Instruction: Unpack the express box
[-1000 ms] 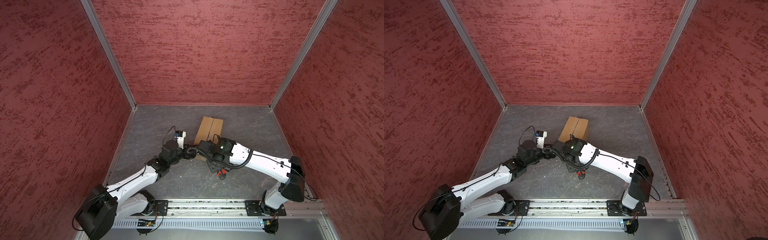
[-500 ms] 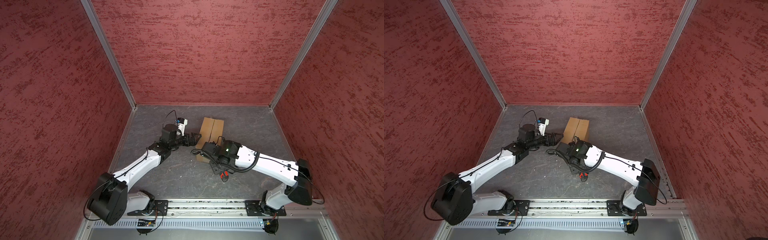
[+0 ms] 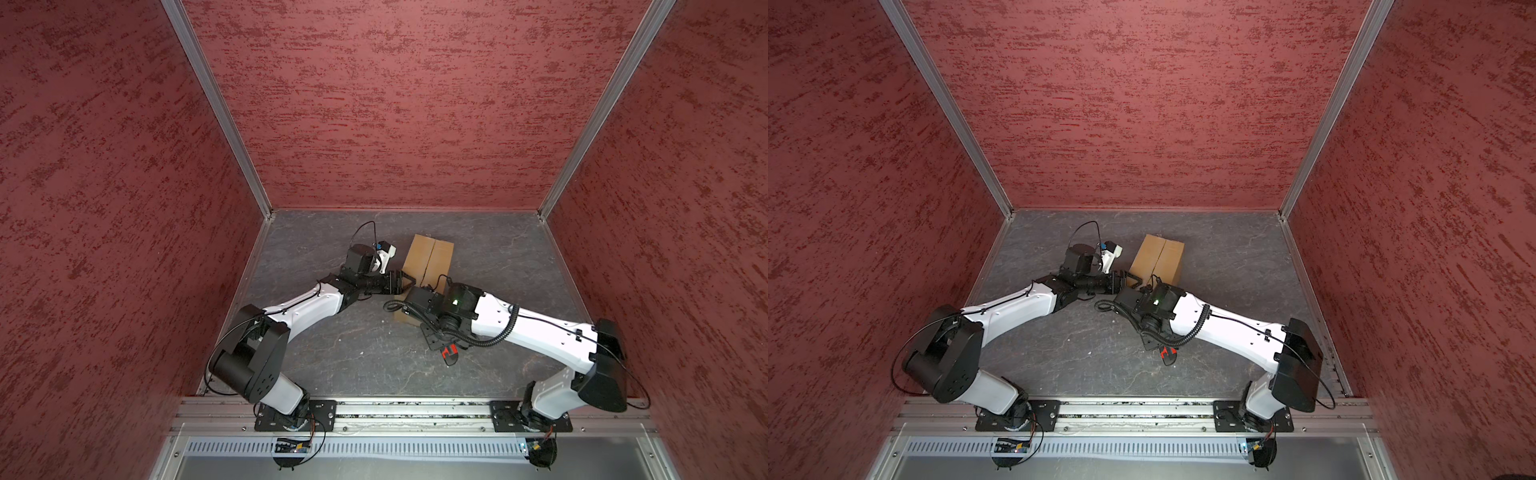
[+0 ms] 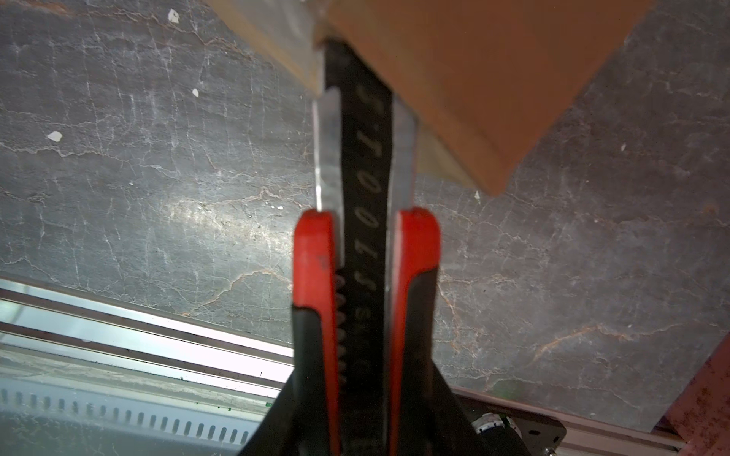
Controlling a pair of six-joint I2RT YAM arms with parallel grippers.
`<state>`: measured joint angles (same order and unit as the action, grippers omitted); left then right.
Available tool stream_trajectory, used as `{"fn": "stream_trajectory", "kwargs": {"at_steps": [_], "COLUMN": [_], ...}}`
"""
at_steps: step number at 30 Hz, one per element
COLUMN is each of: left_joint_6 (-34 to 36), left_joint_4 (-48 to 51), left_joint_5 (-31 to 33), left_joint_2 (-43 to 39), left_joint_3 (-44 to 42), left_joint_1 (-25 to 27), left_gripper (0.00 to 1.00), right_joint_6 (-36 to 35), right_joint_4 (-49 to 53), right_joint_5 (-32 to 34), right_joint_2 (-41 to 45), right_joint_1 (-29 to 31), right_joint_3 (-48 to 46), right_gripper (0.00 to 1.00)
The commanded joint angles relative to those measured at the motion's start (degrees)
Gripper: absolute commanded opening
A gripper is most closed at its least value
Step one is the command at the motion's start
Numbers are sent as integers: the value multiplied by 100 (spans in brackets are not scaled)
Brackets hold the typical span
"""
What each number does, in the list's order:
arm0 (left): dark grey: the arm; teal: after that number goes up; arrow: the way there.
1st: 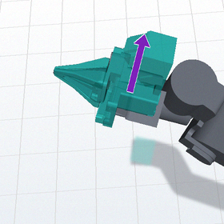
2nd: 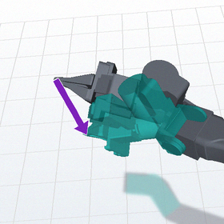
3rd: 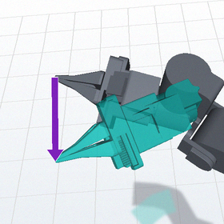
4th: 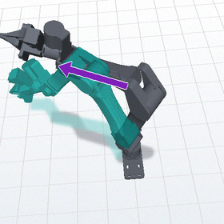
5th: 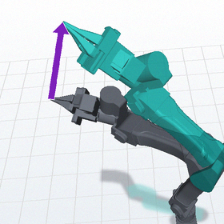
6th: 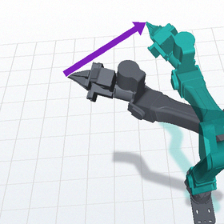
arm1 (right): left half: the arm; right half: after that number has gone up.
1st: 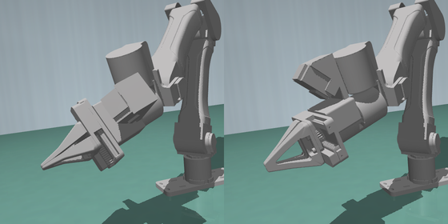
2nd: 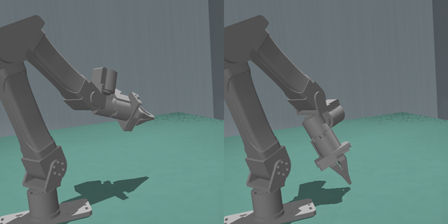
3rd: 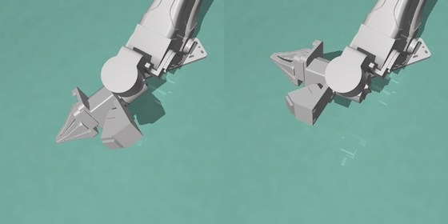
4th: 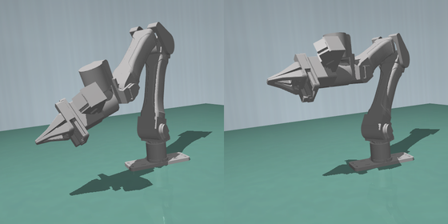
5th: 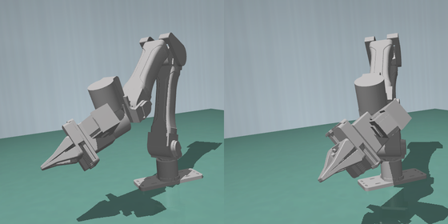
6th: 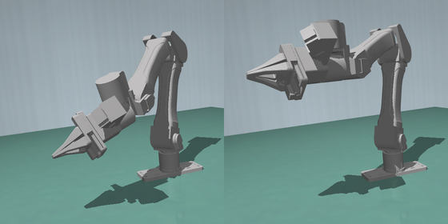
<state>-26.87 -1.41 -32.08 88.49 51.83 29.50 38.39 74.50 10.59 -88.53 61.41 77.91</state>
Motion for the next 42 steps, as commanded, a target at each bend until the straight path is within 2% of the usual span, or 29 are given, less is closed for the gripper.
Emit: {"fn": "stream_trajectory", "kwargs": {"at_steps": [1,2,9,22,33,42], "left_joint_6": [-61,-80,-247,-639,-879,-908], "left_joint_4": [71,62,122,456,457,462], "left_joint_5": [80,141,755,2748,3400,3462], "left_joint_2": [140,151,127,-668,-840,-730], "left_joint_3": [52,38,-23,-462,-665,-580], "left_joint_1": [82,106,348,707,705,698], "left_gripper": [64,60,54,52,52,51], "right_joint_6": [140,145,180,151,207,346], "right_joint_4": [-50,-41,25,73,160,221], "right_joint_5": [-12,-6,40,-26,-204,-413], "right_joint_2": [170,168,170,87,151,325], "right_joint_1": [-49,-50,-54,-50,-10,132], "right_joint_3": [-57,-59,-35,136,129,-86], "right_gripper": [0,0,0,0,0,0]}}
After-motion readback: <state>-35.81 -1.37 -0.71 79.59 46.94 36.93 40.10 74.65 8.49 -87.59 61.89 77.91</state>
